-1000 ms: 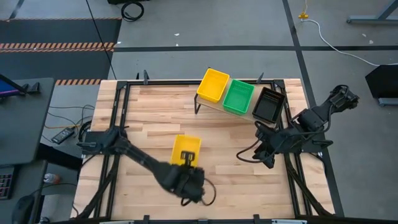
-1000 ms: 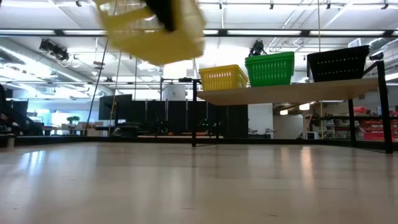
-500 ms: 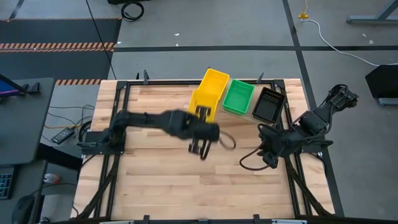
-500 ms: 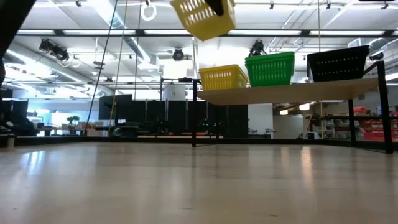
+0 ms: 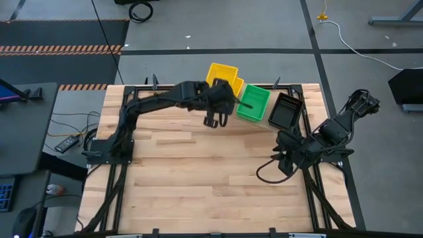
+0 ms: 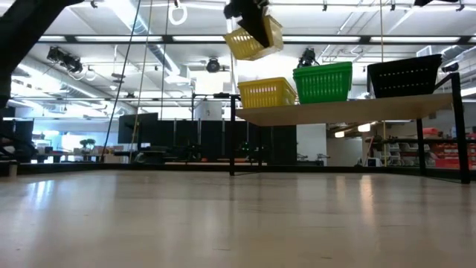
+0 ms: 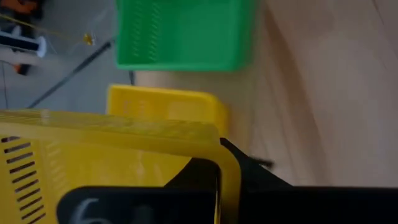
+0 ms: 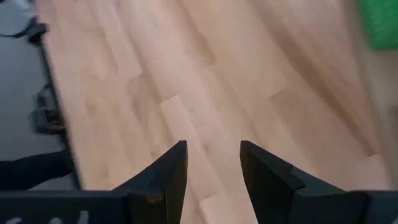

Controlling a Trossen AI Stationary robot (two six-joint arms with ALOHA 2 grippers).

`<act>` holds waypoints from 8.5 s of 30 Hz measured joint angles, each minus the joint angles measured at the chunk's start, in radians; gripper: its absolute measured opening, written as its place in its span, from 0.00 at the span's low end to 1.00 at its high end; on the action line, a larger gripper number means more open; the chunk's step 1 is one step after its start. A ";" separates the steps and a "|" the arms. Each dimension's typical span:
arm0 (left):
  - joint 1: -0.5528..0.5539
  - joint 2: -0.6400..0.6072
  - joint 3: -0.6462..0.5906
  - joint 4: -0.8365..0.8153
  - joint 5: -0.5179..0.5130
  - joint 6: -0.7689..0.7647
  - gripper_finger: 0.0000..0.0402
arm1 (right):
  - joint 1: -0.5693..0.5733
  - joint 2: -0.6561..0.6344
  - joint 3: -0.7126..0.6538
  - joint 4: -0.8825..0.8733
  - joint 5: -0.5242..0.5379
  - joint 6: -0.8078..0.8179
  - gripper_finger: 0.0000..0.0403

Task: Stack baskets on shelf by color
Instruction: Stack the yellow bin on the yellow bin, then adjust the green bin, then return to Home Position

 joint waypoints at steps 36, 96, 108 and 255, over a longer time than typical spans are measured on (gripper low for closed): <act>0.140 0.066 -0.002 0.164 0.237 0.109 0.14 | -0.076 0.000 0.000 -0.036 0.067 0.055 0.38; 0.060 -0.177 -0.001 0.062 0.246 -0.591 0.12 | -0.255 -0.187 0.000 -0.237 0.127 -0.180 0.37; 0.078 -0.185 -0.001 0.058 0.247 -0.574 0.11 | -0.335 -0.122 0.000 -0.213 0.127 -0.348 0.37; -0.283 -2.006 -2.341 1.830 0.099 -0.970 0.00 | -0.500 -1.103 -1.236 2.041 -0.388 -0.835 0.04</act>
